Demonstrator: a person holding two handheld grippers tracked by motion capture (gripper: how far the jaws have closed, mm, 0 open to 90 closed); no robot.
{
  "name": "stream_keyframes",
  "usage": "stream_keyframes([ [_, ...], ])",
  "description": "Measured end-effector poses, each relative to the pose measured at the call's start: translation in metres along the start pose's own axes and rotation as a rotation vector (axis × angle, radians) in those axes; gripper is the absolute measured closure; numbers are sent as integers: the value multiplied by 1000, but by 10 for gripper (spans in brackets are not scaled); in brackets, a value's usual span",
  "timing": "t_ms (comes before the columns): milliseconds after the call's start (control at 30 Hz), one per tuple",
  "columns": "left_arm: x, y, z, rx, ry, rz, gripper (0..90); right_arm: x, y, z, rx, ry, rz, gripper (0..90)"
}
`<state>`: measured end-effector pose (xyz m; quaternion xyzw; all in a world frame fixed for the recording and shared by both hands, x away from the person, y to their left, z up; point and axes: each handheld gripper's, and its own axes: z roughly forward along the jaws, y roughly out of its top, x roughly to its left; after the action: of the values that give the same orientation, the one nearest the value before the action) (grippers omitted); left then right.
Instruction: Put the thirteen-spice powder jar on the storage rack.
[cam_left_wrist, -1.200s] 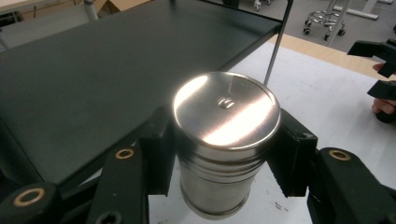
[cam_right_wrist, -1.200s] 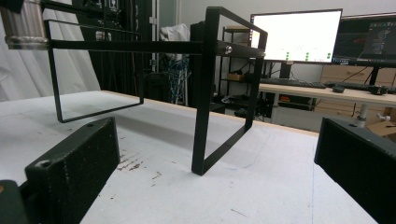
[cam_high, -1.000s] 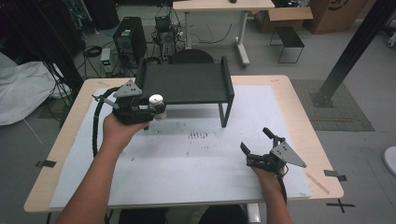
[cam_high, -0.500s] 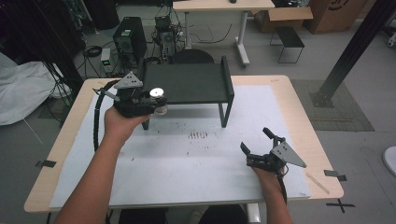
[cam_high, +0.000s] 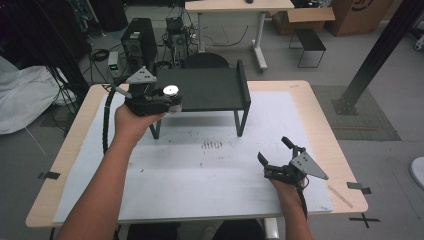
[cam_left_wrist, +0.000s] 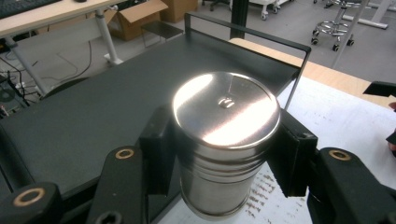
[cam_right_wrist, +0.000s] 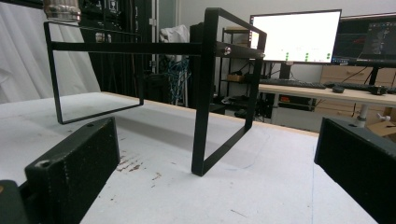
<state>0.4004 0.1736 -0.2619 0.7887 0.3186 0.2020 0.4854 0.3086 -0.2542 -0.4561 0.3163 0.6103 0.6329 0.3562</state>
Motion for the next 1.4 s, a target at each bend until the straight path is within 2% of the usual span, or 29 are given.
stream_keyframes([
  [333,6,6,12,23,25,-3,492,0,0,0,-3,0,4,0],
  [633,14,13,25,36,43,-24,492,0,0,0,-3,0,4,0],
  [933,17,12,39,54,55,-37,492,0,0,0,-4,-1,6,0],
  [1200,22,9,44,61,72,-51,492,-1,0,0,-4,-2,7,0],
  [1400,24,6,49,82,85,-37,492,-1,0,0,-4,-2,8,0],
])
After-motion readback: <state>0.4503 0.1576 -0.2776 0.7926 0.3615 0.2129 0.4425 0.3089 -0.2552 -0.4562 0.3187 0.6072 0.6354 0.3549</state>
